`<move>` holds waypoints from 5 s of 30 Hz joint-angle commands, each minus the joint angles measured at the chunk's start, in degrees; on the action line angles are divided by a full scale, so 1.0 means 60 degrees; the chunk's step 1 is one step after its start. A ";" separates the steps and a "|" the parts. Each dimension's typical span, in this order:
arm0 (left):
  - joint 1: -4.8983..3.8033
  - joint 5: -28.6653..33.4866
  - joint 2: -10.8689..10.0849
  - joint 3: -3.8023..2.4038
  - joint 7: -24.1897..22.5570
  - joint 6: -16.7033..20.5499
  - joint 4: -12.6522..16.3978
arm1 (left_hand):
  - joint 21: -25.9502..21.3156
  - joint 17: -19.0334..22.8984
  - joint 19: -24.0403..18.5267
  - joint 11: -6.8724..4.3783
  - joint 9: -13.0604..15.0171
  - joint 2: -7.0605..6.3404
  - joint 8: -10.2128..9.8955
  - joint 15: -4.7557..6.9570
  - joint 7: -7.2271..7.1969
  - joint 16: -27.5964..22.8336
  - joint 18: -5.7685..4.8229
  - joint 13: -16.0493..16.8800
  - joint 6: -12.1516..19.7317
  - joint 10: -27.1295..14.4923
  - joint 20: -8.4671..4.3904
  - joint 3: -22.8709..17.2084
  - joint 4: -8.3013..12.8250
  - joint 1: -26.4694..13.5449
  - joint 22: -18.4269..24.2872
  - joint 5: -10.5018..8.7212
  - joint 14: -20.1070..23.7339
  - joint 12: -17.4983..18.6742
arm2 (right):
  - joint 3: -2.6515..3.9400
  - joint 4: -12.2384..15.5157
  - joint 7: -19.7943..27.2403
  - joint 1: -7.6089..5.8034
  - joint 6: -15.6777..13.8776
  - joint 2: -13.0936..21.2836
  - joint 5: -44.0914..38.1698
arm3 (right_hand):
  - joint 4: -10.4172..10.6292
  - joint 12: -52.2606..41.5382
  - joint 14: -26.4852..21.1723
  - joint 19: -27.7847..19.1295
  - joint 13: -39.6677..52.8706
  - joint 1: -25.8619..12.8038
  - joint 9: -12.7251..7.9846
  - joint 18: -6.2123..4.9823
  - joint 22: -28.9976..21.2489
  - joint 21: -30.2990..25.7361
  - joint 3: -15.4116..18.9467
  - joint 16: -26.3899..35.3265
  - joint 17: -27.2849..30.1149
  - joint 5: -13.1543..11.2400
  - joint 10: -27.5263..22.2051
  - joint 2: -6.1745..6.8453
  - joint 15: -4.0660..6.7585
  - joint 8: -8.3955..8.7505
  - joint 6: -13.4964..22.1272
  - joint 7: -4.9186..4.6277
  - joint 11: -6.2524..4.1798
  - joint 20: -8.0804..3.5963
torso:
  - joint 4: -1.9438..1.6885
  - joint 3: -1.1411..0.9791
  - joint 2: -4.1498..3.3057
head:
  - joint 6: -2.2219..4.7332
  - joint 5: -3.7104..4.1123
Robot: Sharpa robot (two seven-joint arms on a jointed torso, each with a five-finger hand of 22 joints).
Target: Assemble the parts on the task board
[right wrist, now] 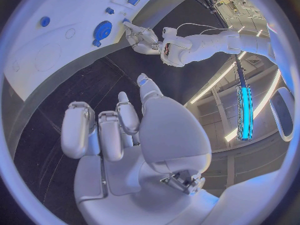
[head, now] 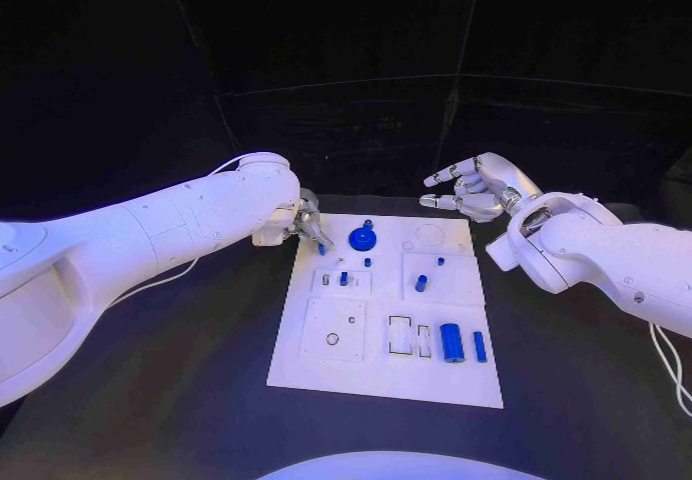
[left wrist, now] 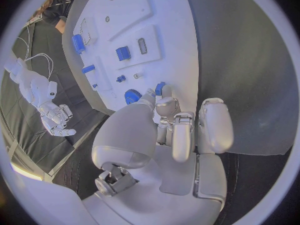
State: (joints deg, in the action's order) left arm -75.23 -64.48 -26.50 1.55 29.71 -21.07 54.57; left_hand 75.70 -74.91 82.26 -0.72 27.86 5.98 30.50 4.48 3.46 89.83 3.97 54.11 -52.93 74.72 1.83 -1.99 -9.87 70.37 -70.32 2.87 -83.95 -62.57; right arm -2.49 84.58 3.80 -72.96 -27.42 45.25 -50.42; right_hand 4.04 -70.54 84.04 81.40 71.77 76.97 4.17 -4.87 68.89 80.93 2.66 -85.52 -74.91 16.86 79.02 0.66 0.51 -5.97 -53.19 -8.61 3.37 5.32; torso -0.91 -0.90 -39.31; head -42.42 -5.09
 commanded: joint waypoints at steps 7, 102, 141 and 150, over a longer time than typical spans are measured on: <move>-0.0007 0.0217 -0.0005 -0.0002 -0.0037 0.0269 0.0052 | -0.0010 -0.2515 0.0002 -0.0120 -0.0099 0.0401 -0.0131 0.0053 -0.0098 0.0029 0.0079 -0.0063 0.0091 -0.0086 -0.0056 -0.1044 0.0973 0.1211 0.0010 -0.0016 -0.1009 0.0069 | 0.0006 -0.0014 0.0063 -0.0019 -0.0055 -0.0018 0.0022 | -0.0041 0.0058 0.0608 -0.0016 -0.0011 0.0001 -0.0015 0.0123 -0.0012 -0.0040 0.0023 0.0066 -0.0637 0.0034 -0.0046 -0.0088 0.0086 -0.0057 -0.0050 0.0005 0.0003 -0.0055 | 0.0005 -0.0005 -0.0002 | -0.0020 -0.0003; 0.0716 -0.0579 -0.2597 0.0345 -0.0149 0.2010 0.4524 | -0.0015 -0.2515 0.0065 -0.0133 0.0314 -0.1363 0.0870 0.0032 -0.0113 0.0029 0.0066 -0.0286 0.0071 0.0238 -0.0035 -0.5996 0.2276 -0.0599 -0.0134 0.0012 -0.1009 0.0207 | 0.0002 -0.0158 0.0059 -0.0015 0.0045 -0.0036 0.0055 | -0.0059 0.0065 0.0608 -0.0015 -0.0022 0.0030 -0.0019 0.0123 -0.0016 -0.0045 0.0016 0.0073 -0.0629 0.0097 -0.0050 -0.0106 0.0088 -0.0055 -0.0051 0.0006 0.0000 -0.0058 | -0.0029 -0.0011 0.0006 | -0.0114 -0.0125; 0.0710 -0.0279 -0.2247 0.0342 -0.0113 0.2079 0.3937 | -0.0048 -0.2515 0.0087 -0.0266 0.0350 -0.2039 0.1273 0.0149 -0.0311 0.0029 0.0062 -0.0339 -0.0443 0.0325 -0.0142 -0.4703 0.0987 -0.2782 -0.0174 -0.0010 -0.1009 0.0191 | -0.0001 -0.0268 0.0081 -0.0009 0.0085 -0.0153 0.0057 | -0.0077 0.0096 0.0601 -0.0026 -0.0053 0.0053 -0.0021 0.0117 -0.0047 -0.0060 0.0011 0.0092 -0.0592 0.0107 -0.0069 -0.0114 0.0090 -0.0055 -0.0053 0.0005 0.0001 -0.0060 | -0.0022 -0.0013 0.0012 | -0.0189 -0.0090; 0.0711 -0.0171 -0.2267 0.0340 -0.0122 0.2535 0.3952 | -0.0145 -0.2515 0.0061 -0.0275 0.0398 -0.2278 0.1422 0.0173 -0.0323 0.0029 0.0083 -0.0554 -0.0391 0.0205 -0.0164 -0.3491 0.0568 -0.3196 -0.0090 -0.0008 -0.1009 0.0345 | -0.0002 -0.0276 0.0091 -0.0009 0.0083 -0.0145 0.0074 | -0.0049 0.0108 0.0599 -0.0030 -0.0066 0.0003 -0.0024 0.0116 -0.0055 -0.0066 0.0035 0.0098 -0.0582 0.0104 -0.0076 -0.0112 0.0088 -0.0051 -0.0047 0.0000 0.0006 -0.0060 | -0.0020 -0.0005 0.0009 | -0.0159 -0.0070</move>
State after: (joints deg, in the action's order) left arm -70.91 -66.20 -40.06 3.63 28.74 -7.67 78.14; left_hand 75.04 -74.91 82.63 -2.33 30.16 -7.74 38.85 5.11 1.63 89.83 3.97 50.85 -55.21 76.19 1.04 -23.26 -6.37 51.55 -70.90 2.94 -84.16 -60.65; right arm -2.53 82.88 3.83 -72.90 -27.17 44.38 -50.18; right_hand 3.87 -70.05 84.04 81.40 71.47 77.20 4.11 -4.88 68.58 80.71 2.83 -85.31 -74.90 17.31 79.02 0.43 0.51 -5.97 -53.19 -8.61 3.37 5.32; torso -1.02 -0.95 -39.25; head -43.42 -5.59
